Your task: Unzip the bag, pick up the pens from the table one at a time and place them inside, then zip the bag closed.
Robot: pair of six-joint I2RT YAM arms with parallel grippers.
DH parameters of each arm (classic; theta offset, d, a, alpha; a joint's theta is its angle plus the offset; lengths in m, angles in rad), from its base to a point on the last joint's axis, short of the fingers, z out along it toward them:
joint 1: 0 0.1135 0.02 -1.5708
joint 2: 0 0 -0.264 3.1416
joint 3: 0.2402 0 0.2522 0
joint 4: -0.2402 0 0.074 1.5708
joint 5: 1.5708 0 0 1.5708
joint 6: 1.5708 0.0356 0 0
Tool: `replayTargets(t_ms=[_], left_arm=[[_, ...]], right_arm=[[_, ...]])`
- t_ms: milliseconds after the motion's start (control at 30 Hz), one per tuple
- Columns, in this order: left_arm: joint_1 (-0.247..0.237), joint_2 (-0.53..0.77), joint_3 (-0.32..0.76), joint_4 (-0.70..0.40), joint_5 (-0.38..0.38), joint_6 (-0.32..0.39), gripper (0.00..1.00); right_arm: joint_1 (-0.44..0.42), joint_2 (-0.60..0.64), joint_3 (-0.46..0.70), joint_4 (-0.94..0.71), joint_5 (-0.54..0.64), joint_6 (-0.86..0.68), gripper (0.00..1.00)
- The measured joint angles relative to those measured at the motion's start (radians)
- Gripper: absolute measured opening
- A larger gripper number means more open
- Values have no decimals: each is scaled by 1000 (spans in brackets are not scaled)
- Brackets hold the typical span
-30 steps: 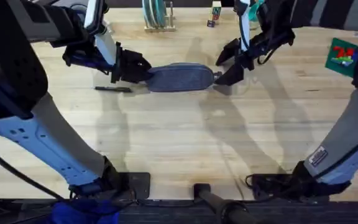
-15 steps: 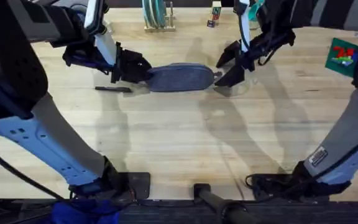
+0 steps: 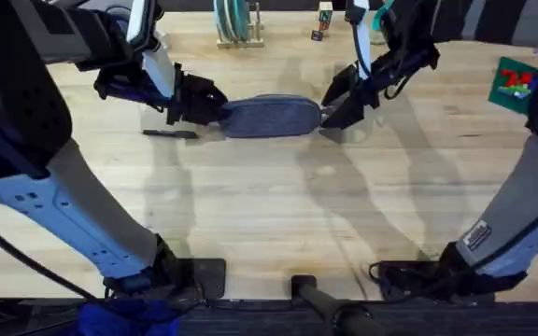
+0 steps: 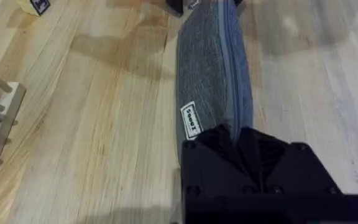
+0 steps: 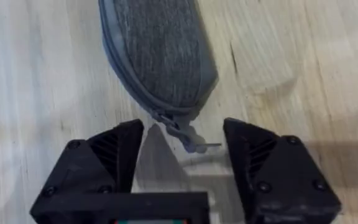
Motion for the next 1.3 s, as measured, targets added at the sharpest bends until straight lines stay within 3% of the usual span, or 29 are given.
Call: replayTargets(t_ms=[200, 533, 1167, 1300], left_arm=[[0, 0, 0, 0, 0, 0, 41], [0, 0, 0, 0, 0, 0, 41], [-1, 0, 0, 0, -2, 0, 41], [-1, 0, 0, 0, -3, 0, 41]], right_arm=[[0, 0, 0, 0, 1, 1, 622], [0, 0, 0, 0, 23, 7, 49], [0, 0, 1, -15, 23, 22, 31], [0, 0, 37, -80, 26, 37, 31]])
